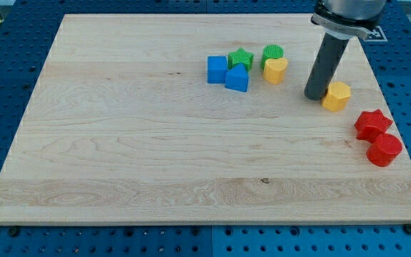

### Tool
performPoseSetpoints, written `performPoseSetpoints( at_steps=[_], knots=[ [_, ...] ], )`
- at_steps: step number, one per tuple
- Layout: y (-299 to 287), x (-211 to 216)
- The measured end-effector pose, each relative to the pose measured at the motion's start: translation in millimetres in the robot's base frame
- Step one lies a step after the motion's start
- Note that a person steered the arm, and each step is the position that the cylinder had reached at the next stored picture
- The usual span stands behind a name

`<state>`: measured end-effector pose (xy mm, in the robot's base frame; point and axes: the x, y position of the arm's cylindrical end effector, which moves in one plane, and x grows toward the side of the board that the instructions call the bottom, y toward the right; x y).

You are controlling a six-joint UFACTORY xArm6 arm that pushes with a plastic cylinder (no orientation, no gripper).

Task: Push the yellow hexagon to the top left of the red star

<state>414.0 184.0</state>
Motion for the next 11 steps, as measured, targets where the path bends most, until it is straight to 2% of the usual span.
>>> performPoseSetpoints(
  at_steps=[3,7,9,10,11],
  knots=[
    [9,-7],
    [31,12],
    [31,-29],
    [25,-26],
    [-11,-10]
  ],
)
